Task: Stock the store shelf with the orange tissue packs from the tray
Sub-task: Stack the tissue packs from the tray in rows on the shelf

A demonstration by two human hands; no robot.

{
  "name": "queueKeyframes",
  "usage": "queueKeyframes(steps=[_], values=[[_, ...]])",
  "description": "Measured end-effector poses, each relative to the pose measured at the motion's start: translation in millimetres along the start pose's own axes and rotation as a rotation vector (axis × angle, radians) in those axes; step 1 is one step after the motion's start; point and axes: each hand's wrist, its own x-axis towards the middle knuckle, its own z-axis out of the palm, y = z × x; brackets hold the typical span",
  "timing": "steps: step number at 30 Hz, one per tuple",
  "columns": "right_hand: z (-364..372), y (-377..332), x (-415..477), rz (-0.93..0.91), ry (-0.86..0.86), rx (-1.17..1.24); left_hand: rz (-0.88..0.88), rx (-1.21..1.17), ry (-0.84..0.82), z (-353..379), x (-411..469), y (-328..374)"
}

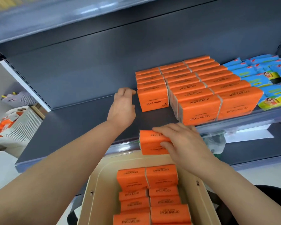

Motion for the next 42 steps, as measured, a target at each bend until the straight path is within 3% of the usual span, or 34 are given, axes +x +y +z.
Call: queueKeyframes(steps=[4, 11, 16, 23, 28, 35, 42], values=[[-18.9, -8.3, 46.5, -0.019, 0.119, -0.045, -0.039, -0.009, 0.036, -20.8, -25.6, -18.1], [-4.3, 15.6, 127.2, 0.051, -0.035, -0.157, -0.063, -0.042, 0.030, -23.0, -40.9, -30.0], [13.2, 30.1, 143.1, 0.105, 0.009, -0.454, -0.063, -0.065, -0.003, -16.6, -42.4, -30.1], [20.7, 26.7, 144.7, 0.160, 0.056, -0.576, -0.055, -0.081, -0.048, -9.2, -52.6, -32.4], [15.6, 17.9, 126.4, 0.131, 0.092, -0.585, -0.047, -0.092, -0.065, -11.0, -69.3, -33.2], [32.1, -7.5, 35.8, -0.057, 0.159, -0.525, 0.022, -0.093, -0.109, -4.4, -132.5, -42.9], [76.9, -7.5, -65.1, -0.033, -0.111, -0.440, -0.077, -0.103, -0.214, 27.5, -221.4, -63.3]])
